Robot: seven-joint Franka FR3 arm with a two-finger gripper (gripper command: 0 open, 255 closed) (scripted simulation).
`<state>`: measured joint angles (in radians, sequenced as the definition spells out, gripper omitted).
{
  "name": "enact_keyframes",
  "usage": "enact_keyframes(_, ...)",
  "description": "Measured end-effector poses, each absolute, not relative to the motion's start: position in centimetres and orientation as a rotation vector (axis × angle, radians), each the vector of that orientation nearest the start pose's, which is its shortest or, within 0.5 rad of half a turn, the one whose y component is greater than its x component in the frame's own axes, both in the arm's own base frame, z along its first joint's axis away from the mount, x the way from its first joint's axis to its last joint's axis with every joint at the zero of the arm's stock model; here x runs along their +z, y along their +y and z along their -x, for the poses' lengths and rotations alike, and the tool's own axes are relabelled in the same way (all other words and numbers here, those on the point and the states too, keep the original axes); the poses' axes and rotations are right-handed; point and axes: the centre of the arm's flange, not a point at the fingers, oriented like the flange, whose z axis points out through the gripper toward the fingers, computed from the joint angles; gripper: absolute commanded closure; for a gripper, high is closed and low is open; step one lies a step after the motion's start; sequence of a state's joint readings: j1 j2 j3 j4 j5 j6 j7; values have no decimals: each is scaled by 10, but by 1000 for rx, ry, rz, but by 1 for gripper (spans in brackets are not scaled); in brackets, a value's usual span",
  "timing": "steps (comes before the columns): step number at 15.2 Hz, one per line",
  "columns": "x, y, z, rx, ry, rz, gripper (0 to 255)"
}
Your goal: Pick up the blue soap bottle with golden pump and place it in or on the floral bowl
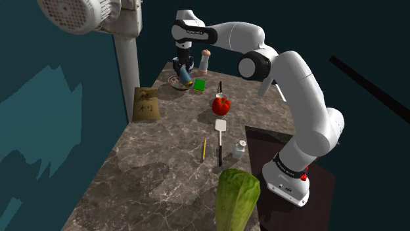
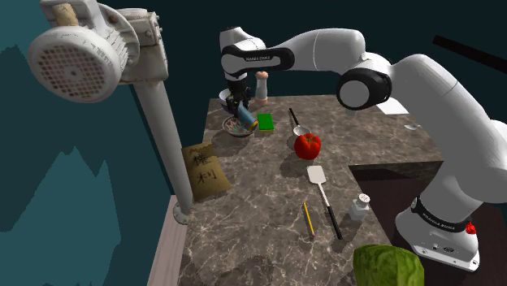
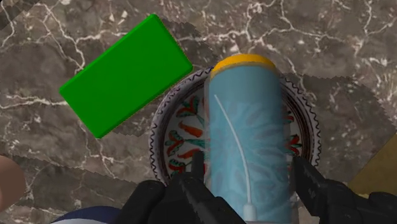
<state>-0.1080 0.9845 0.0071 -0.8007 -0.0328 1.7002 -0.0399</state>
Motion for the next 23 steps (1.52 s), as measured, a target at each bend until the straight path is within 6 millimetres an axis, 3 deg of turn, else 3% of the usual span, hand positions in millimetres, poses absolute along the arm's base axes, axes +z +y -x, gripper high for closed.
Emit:
enact_keyframes(5,297,-84,-776,134,92,3158,255)
enact_keyframes(12,295,-85,-778,118,93,3160,255)
enact_keyframes(13,295,-85,-777,117,93,3159,0)
enact_keyframes(19,288,-86,-774,136,92,3158,0)
enact_keyframes(23,328,-83,-781,129,92,3158,0)
